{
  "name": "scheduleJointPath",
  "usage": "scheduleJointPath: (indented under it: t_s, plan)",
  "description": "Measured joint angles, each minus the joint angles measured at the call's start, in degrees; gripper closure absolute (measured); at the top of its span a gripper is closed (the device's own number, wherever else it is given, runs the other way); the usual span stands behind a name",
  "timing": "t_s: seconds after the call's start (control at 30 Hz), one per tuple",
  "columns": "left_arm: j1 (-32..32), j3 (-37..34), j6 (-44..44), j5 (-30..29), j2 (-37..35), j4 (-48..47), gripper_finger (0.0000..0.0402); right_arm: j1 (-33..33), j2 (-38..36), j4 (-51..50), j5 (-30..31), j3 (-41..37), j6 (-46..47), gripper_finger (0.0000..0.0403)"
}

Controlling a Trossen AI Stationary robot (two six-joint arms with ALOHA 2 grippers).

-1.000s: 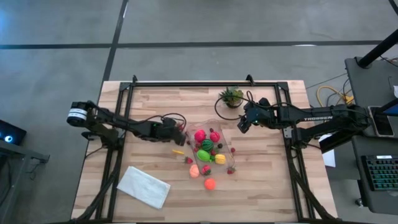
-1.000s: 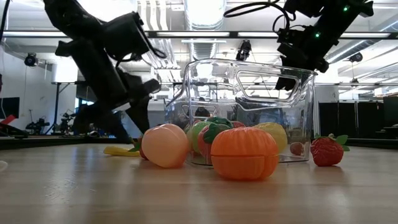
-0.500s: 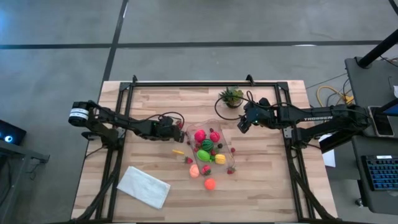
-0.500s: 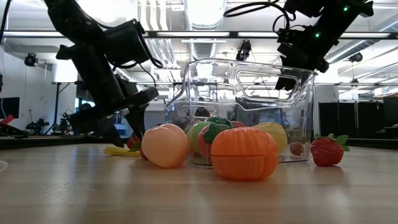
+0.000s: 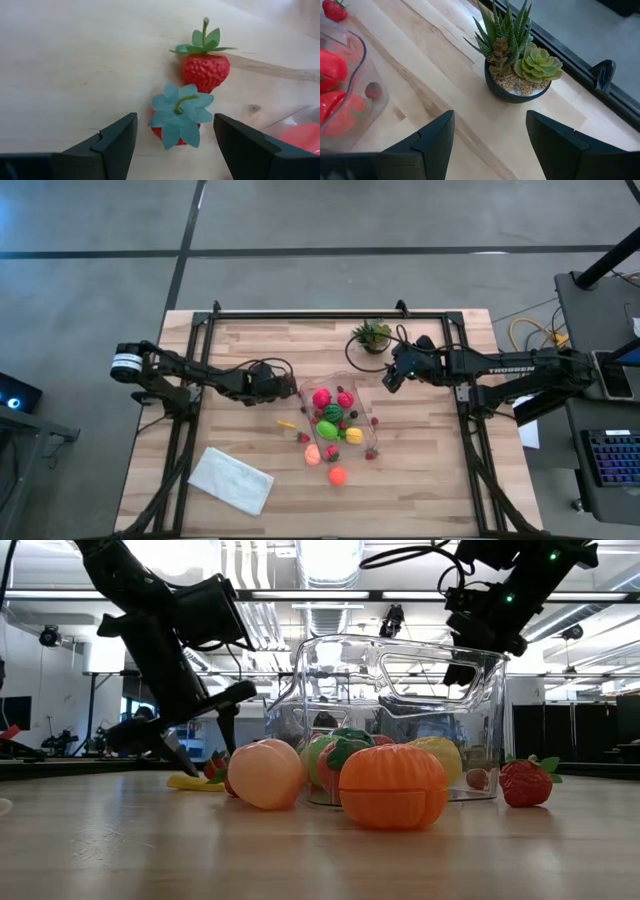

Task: Pick and placing Produce into tupperware
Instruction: Put the red strawberry into the transparent bin

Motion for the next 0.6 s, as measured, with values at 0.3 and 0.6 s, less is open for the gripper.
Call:
scheduleJointPath:
  t_s: [0.3,0.6]
  plan:
    - [0.5,0.2,-1.6,0.1,0.0,0.2,0.0196,0.0,0.0,0.1,0.0,0.0,-2.4,0.0165]
    - [2.5,0.2,-1.7,-0.1,0.0,0.5,0.0229,0.0,0.0,0.1,0.2,0.0,-2.6,0.0165]
